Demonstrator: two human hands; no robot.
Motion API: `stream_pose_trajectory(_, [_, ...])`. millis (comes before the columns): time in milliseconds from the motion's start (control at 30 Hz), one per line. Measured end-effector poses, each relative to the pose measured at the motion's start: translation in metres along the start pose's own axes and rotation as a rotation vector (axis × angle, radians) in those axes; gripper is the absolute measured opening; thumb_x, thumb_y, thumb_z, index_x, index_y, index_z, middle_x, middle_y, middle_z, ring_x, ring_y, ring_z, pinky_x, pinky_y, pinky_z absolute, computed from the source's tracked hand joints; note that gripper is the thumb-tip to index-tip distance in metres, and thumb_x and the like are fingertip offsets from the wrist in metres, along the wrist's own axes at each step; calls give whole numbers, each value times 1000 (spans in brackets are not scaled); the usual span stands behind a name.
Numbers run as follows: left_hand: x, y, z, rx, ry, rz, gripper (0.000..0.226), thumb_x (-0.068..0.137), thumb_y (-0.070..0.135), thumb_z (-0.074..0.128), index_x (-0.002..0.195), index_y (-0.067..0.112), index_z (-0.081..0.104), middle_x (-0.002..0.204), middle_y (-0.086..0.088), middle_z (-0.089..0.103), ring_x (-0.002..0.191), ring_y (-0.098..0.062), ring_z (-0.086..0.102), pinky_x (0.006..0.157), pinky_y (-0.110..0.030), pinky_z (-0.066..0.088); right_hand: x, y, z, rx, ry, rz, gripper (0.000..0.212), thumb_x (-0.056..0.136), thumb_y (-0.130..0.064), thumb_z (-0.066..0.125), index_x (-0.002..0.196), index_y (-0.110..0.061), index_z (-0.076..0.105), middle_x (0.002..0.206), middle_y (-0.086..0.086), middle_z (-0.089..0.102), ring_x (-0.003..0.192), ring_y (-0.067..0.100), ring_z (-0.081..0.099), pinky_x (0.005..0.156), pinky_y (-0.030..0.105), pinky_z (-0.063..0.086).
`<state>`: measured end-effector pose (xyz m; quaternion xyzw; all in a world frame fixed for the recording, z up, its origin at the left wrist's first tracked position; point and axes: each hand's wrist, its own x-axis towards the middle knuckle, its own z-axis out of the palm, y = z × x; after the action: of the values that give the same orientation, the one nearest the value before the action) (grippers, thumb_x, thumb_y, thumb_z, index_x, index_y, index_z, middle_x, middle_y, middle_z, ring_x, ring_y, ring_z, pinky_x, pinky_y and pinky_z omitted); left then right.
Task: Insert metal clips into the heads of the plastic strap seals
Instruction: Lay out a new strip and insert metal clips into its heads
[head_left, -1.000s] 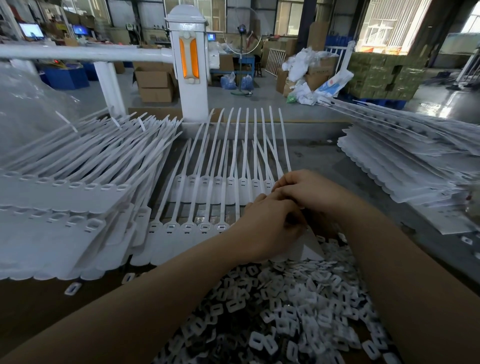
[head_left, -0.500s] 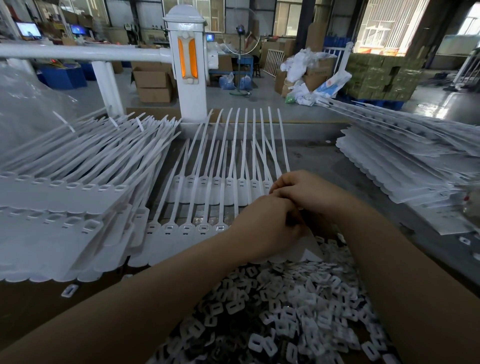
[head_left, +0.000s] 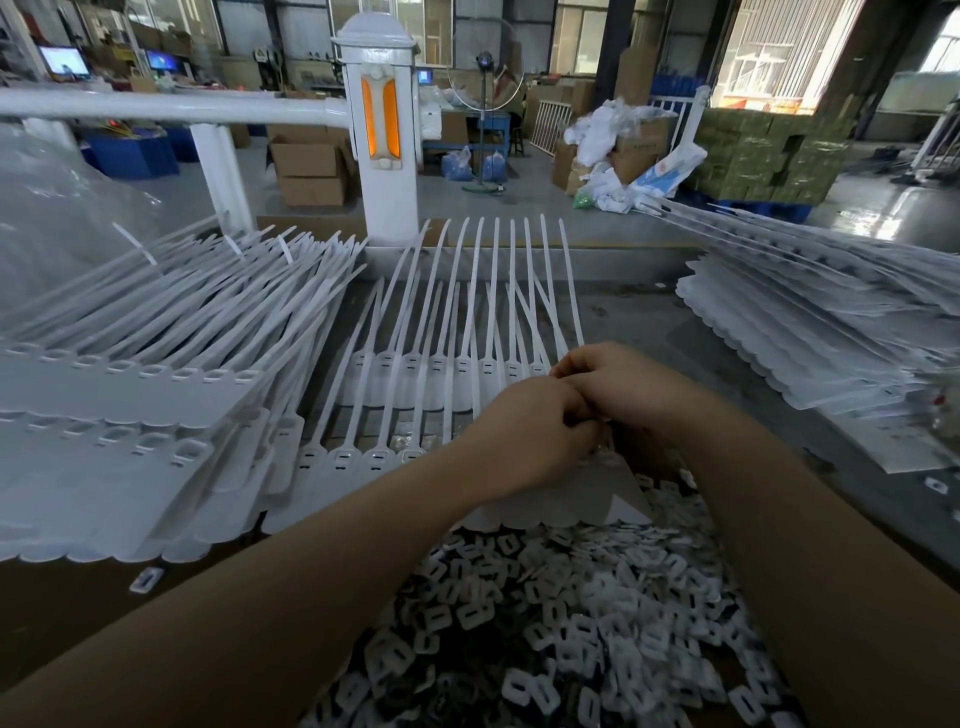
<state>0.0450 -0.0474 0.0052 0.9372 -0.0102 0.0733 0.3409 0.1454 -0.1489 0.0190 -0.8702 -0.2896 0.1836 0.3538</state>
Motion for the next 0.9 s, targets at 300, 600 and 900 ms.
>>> stream_pose_trajectory(300, [-20, -1, -33, -30, -44, 229, 8, 87, 25, 72, 79, 26, 74, 72, 10, 71, 63, 2, 63, 57, -9, 48, -2, -1, -1, 54, 3, -9, 10, 94, -16, 58, 92, -17, 68, 79, 0, 69, 62, 8, 59, 56, 22, 44])
stream_pose_trajectory(600, [-14, -9, -45, -885, 112, -546, 14, 89, 16, 69, 93, 2, 71, 66, -3, 69, 49, -7, 60, 42, -17, 45, -8, -3, -8, 229, -104, -269, 15, 85, -9, 68, 87, -24, 70, 77, -2, 68, 64, 6, 54, 57, 25, 42])
stream_pose_trajectory(900, [-13, -10, -42, -1011, 125, -619, 9, 90, 13, 66, 90, 5, 68, 57, -1, 64, 44, -6, 58, 37, -16, 41, -9, -5, -4, 265, -110, -342, 13, 77, -21, 80, 80, -29, 71, 77, -2, 69, 66, 4, 57, 61, 25, 41])
